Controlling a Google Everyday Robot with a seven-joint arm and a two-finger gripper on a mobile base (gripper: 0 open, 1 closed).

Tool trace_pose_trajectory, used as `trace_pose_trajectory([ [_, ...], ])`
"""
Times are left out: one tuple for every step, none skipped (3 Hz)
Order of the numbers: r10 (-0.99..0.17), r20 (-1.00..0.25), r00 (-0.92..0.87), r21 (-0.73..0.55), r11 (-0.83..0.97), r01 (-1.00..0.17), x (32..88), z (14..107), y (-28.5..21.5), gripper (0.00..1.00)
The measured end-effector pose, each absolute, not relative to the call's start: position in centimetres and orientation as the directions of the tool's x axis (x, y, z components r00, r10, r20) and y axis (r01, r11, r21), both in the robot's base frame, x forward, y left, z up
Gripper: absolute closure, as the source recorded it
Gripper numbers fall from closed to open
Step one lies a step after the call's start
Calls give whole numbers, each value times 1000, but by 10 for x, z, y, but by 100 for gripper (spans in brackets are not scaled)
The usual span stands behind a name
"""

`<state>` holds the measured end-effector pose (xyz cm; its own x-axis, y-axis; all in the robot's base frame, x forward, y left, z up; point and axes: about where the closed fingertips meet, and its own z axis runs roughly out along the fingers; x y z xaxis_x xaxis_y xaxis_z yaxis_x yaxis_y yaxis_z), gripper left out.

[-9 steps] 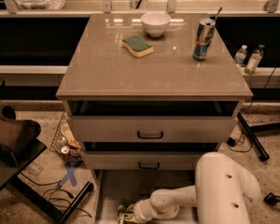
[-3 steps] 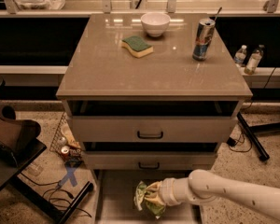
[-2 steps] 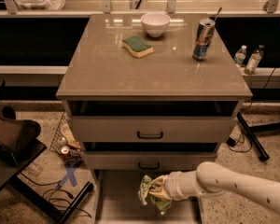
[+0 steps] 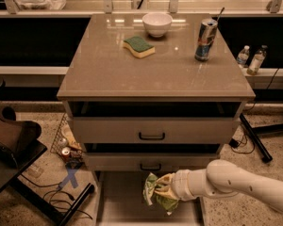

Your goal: Pick green jalapeno chip bag from bottom drawer and place on counter

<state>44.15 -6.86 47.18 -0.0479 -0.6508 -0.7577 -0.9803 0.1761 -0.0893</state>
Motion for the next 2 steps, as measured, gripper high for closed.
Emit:
trace_pose_trajectory([
  [-645,-762,-53,-90,187,-978,452,514,-73,100],
  [-651,-757,-56,-111,213,-971,464,570,-83,100],
])
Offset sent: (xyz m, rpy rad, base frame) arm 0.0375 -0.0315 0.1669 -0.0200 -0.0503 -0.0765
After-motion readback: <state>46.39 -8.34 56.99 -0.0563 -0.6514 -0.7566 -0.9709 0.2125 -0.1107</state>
